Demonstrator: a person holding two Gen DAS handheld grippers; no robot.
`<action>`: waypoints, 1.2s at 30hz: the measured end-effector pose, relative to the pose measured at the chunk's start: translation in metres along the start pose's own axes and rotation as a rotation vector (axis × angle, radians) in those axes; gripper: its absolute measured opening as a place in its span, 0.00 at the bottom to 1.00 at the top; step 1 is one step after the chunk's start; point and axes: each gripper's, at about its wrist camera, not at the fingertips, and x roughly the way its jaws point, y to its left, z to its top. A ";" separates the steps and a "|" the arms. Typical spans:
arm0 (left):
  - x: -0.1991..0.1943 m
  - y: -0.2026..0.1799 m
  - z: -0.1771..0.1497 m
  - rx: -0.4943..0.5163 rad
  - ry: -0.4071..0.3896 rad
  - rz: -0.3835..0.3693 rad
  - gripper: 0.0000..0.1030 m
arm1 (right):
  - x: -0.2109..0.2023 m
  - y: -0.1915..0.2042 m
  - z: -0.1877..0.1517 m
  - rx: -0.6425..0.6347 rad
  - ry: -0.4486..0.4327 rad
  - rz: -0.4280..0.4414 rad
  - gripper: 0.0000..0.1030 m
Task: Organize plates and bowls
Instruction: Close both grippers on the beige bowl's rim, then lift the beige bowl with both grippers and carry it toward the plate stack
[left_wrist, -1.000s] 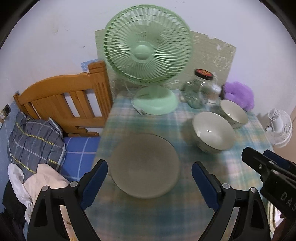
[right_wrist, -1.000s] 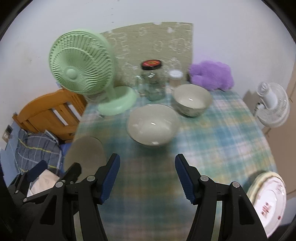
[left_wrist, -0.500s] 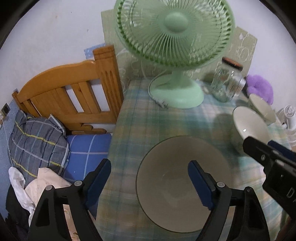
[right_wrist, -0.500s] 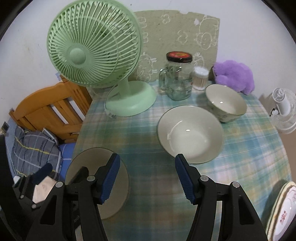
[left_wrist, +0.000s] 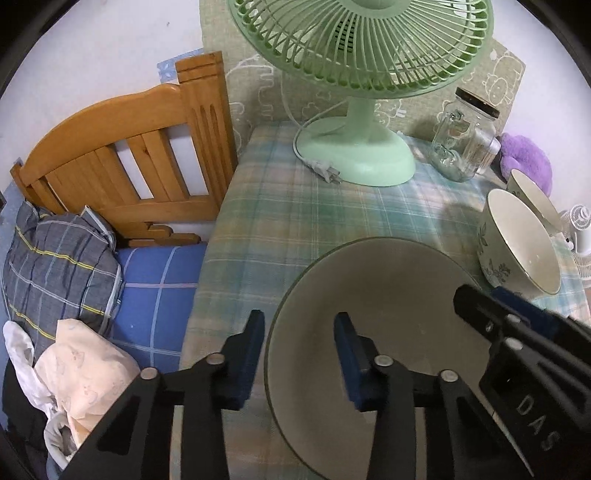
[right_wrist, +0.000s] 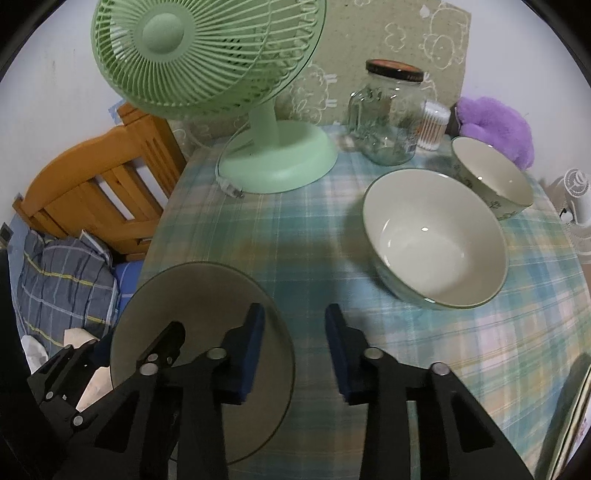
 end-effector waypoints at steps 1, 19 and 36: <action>0.000 0.000 0.000 -0.001 -0.003 -0.014 0.28 | 0.001 0.001 0.000 0.001 0.004 0.004 0.28; -0.014 -0.009 -0.005 -0.001 -0.017 -0.016 0.23 | -0.011 0.005 -0.003 -0.014 0.022 -0.043 0.19; -0.075 -0.085 -0.028 0.032 -0.035 -0.012 0.23 | -0.073 -0.064 -0.021 0.009 0.027 -0.028 0.19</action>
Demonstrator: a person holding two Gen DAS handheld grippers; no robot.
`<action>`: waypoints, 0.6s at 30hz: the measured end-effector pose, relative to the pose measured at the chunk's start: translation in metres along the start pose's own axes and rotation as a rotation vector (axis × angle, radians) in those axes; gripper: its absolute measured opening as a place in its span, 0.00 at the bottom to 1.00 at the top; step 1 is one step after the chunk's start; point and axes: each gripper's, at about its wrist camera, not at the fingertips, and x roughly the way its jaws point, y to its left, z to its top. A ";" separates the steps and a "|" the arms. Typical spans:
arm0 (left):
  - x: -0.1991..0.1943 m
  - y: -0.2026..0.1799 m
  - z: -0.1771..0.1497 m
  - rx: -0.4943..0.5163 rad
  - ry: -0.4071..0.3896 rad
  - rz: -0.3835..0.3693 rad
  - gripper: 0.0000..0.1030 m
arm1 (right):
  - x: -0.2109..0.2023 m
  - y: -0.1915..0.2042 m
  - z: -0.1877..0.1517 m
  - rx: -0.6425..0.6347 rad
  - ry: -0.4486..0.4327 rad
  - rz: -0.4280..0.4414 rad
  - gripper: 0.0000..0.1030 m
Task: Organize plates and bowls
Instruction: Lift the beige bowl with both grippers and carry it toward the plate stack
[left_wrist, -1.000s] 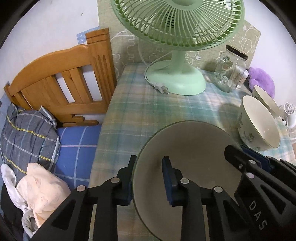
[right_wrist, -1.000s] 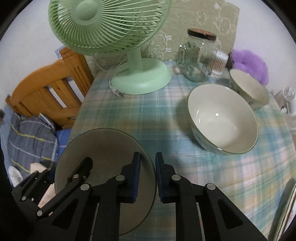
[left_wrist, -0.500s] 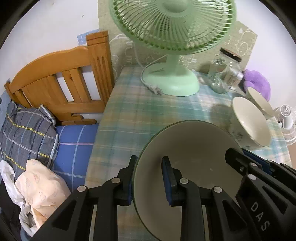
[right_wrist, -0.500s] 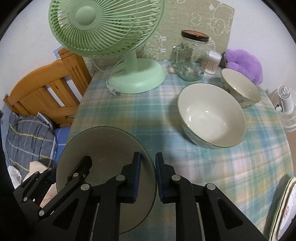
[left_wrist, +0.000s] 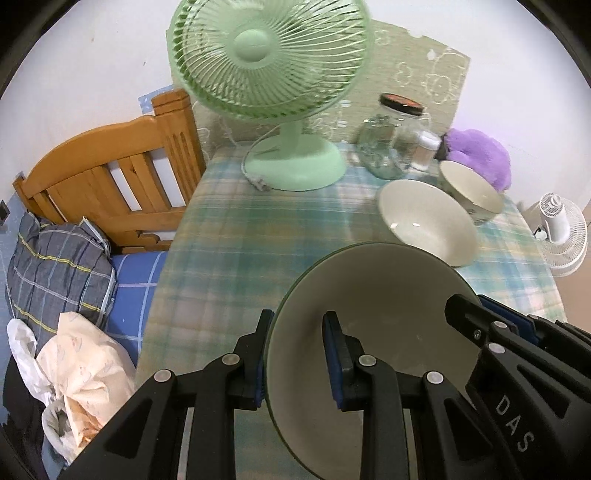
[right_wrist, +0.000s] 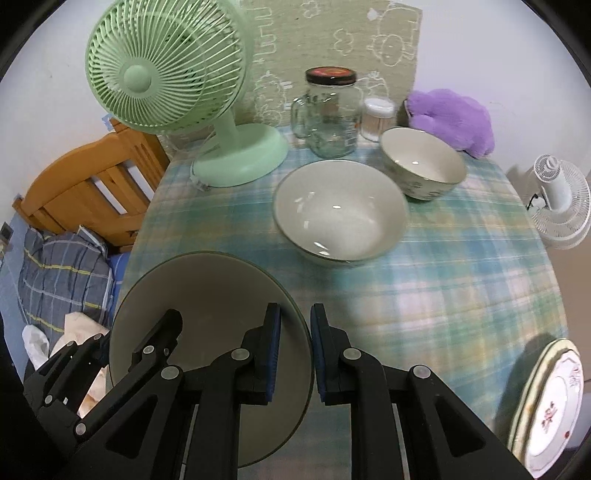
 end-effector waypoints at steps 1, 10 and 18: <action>-0.003 -0.004 -0.002 -0.005 -0.001 0.000 0.24 | -0.005 -0.006 -0.002 -0.004 -0.002 0.003 0.19; -0.032 -0.051 -0.021 -0.019 -0.005 -0.002 0.23 | -0.039 -0.053 -0.019 -0.025 -0.009 0.013 0.19; -0.050 -0.094 -0.044 0.004 0.007 -0.011 0.23 | -0.061 -0.091 -0.041 -0.034 -0.001 -0.003 0.19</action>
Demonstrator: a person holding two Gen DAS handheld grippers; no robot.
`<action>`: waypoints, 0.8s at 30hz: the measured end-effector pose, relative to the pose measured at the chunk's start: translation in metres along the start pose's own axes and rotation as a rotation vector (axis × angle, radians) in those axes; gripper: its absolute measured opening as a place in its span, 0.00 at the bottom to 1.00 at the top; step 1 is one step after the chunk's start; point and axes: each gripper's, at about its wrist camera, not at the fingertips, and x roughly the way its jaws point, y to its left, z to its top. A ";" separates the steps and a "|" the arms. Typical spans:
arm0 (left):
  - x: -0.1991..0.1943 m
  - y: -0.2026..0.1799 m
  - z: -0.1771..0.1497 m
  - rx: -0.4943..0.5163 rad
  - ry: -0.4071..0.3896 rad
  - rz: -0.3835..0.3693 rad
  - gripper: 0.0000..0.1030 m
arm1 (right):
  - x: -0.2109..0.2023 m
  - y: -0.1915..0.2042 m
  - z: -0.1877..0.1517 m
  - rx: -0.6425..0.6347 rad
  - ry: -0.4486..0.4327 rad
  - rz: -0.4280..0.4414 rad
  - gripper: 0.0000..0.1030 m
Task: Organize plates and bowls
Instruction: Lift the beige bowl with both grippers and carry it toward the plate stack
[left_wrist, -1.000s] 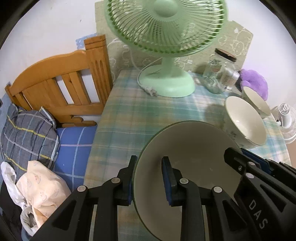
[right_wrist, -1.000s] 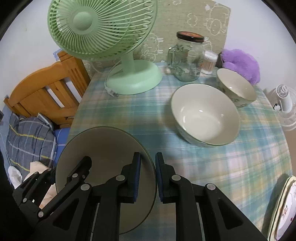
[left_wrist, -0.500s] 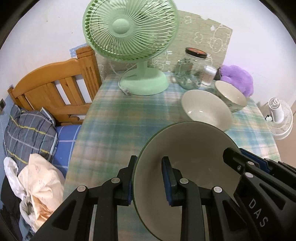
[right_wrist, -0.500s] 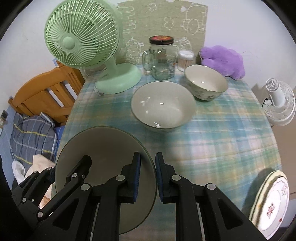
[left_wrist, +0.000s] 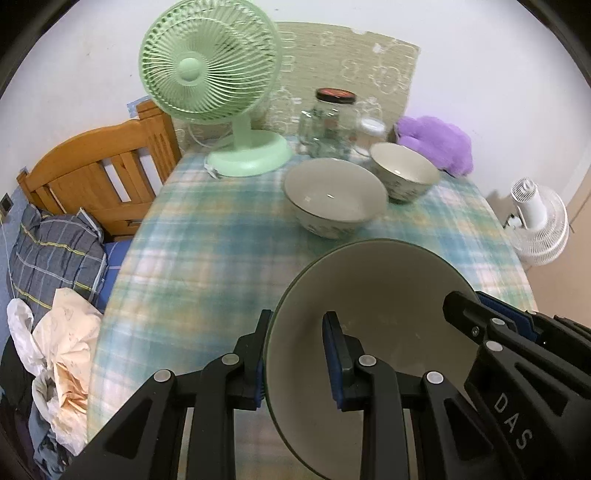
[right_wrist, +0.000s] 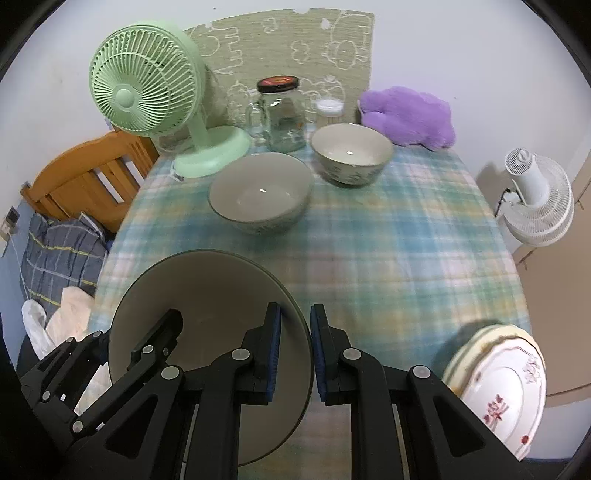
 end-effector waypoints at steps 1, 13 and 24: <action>-0.001 -0.005 -0.003 0.005 -0.001 0.000 0.24 | -0.002 -0.004 -0.003 0.001 0.002 -0.003 0.19; -0.004 -0.052 -0.050 0.030 0.063 -0.029 0.23 | -0.014 -0.055 -0.052 0.032 0.050 -0.021 0.19; 0.001 -0.073 -0.087 0.011 0.127 -0.026 0.23 | -0.012 -0.078 -0.088 0.022 0.097 -0.019 0.19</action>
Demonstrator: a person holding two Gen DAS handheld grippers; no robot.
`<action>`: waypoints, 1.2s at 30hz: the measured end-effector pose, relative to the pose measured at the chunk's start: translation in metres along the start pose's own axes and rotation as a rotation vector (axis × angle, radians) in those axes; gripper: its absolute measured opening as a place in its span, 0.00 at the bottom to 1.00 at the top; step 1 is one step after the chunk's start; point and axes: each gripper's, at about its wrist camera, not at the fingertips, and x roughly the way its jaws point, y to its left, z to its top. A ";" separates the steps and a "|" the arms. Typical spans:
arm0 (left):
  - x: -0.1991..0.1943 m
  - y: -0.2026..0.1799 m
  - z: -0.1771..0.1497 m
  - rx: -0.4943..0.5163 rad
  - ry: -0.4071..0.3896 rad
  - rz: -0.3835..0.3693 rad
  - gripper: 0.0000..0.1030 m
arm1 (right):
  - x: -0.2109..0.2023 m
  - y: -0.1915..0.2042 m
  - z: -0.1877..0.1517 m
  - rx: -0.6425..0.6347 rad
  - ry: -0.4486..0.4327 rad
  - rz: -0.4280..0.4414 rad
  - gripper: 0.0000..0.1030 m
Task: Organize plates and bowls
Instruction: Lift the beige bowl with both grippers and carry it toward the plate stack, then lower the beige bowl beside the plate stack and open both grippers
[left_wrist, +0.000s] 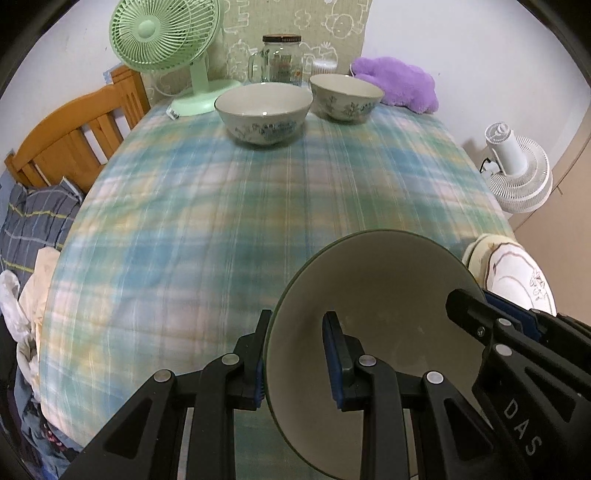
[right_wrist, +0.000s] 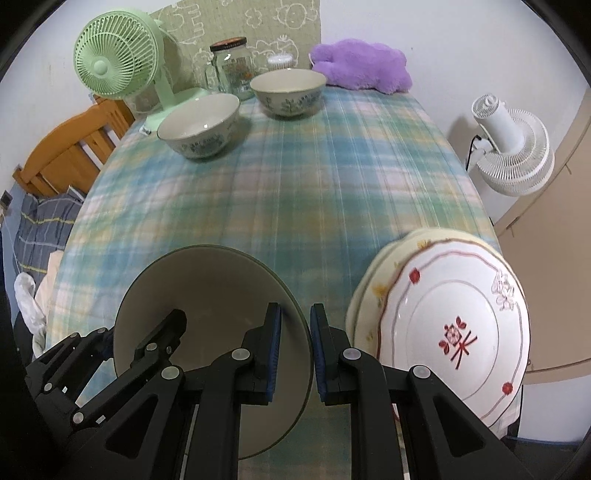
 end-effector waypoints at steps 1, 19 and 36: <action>0.000 -0.001 -0.002 0.001 0.001 0.005 0.23 | 0.001 0.000 -0.001 -0.001 0.004 0.002 0.19; 0.015 -0.001 -0.015 -0.037 0.006 0.067 0.35 | 0.020 0.004 -0.011 -0.064 0.017 0.031 0.19; -0.002 -0.010 -0.019 -0.033 -0.007 0.071 0.81 | 0.009 -0.002 -0.014 -0.108 0.002 0.029 0.39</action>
